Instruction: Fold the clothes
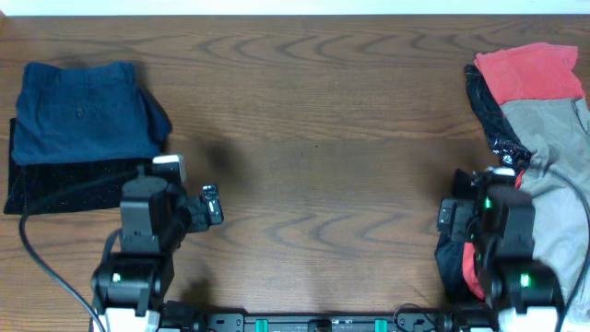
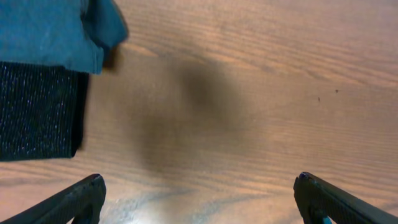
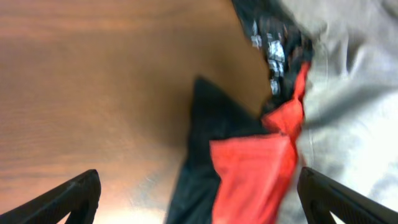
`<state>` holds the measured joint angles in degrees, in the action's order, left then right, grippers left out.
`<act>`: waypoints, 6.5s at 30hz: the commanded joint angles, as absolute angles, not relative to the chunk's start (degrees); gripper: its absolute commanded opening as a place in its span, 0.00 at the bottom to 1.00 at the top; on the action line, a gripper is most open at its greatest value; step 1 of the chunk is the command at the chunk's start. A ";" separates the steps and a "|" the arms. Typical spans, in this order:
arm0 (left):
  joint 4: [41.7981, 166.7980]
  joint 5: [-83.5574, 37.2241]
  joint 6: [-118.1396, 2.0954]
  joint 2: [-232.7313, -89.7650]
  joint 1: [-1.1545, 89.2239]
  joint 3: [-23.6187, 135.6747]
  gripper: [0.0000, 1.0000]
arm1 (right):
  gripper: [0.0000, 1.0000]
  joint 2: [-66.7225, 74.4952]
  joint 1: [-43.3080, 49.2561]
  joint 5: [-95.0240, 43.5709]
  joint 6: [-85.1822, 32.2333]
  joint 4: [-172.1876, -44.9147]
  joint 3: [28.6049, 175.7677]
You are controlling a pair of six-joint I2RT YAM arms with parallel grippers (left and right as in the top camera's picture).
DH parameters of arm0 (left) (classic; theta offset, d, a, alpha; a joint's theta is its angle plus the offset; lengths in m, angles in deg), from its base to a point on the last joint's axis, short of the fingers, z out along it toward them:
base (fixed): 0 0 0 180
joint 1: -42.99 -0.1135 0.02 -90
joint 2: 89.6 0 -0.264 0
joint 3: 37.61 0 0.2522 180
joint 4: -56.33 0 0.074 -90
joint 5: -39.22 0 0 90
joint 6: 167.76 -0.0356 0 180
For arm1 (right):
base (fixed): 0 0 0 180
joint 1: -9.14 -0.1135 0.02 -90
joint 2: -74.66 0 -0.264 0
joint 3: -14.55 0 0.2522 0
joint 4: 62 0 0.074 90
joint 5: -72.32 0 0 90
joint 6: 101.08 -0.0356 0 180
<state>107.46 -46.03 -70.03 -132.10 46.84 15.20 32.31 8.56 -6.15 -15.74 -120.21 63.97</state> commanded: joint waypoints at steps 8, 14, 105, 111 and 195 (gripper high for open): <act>108.68 -45.42 -69.51 -135.95 46.82 18.39 0.98 | 0.98 12.99 12.21 5.76 -27.04 -122.57 71.64; 108.68 -45.42 -69.51 -135.95 46.82 18.39 0.98 | 0.73 5.21 19.01 14.48 -35.92 -123.56 69.72; 106.19 -31.06 -60.22 -141.70 46.93 18.37 0.98 | 0.99 -2.48 -1.17 -20.51 -20.94 -127.23 91.09; 101.40 -25.68 -56.92 -152.84 48.59 18.37 0.98 | 0.99 -2.48 3.36 -23.11 -21.75 -133.83 91.09; 102.34 -13.09 -62.19 -186.90 43.61 76.01 0.06 | 0.01 -35.69 15.75 -12.23 -20.22 -132.06 90.74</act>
